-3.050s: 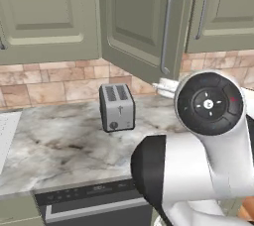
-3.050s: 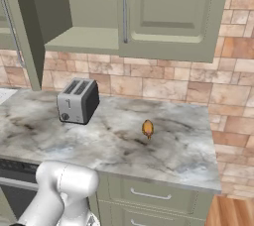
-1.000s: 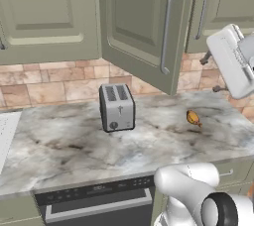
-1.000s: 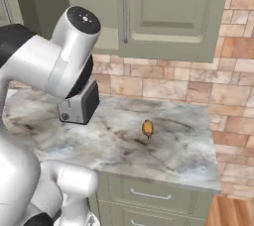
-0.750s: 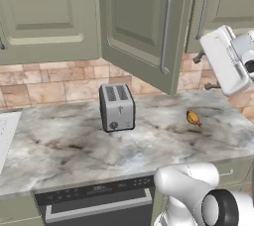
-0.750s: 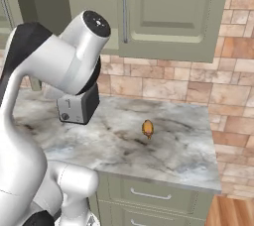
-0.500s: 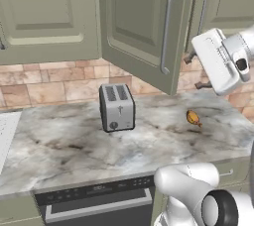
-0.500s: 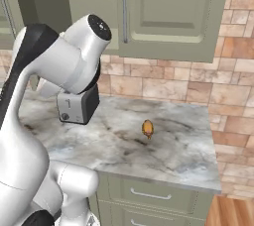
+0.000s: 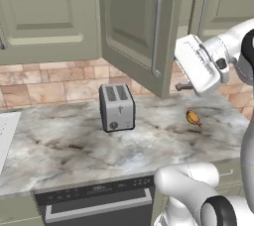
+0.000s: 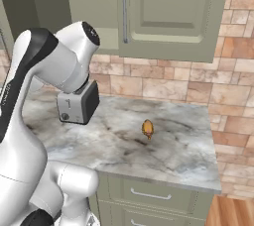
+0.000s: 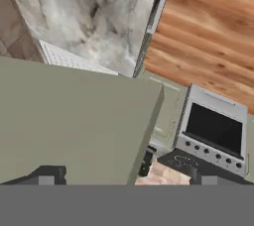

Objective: Retrieve the tupperware from the cabinet, then place the raw meat into the tupperware to avoid contamination.

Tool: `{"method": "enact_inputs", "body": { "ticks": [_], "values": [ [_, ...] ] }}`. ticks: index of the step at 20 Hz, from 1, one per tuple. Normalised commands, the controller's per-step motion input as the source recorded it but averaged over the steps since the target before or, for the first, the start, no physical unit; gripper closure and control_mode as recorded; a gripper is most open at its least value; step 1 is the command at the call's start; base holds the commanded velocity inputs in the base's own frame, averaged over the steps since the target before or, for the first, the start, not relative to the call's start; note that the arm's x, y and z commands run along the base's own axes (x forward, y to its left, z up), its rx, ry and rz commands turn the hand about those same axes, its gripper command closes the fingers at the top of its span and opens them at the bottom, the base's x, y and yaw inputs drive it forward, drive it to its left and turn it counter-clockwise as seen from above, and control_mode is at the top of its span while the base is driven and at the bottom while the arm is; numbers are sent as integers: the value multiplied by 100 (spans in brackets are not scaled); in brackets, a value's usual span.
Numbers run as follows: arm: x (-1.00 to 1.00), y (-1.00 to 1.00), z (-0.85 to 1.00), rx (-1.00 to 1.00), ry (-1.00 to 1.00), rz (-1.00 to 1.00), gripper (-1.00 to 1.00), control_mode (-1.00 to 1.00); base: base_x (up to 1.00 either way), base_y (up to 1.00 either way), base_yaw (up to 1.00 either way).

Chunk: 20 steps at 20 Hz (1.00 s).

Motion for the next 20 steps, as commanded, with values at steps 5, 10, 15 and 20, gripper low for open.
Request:
{"method": "enact_inputs", "body": {
  "ticks": [5,10,15,20],
  "values": [
    [-15,58,0,12,11,13,-100,-100,0,0,0],
    [-12,59,-7,8,10,10,-100,-100,0,0,0],
    [0,38,-4,1,4,1,-100,-100,0,0,0],
    [-5,7,-1,0,1,0,-100,-100,0,0,0]
  ]
}}
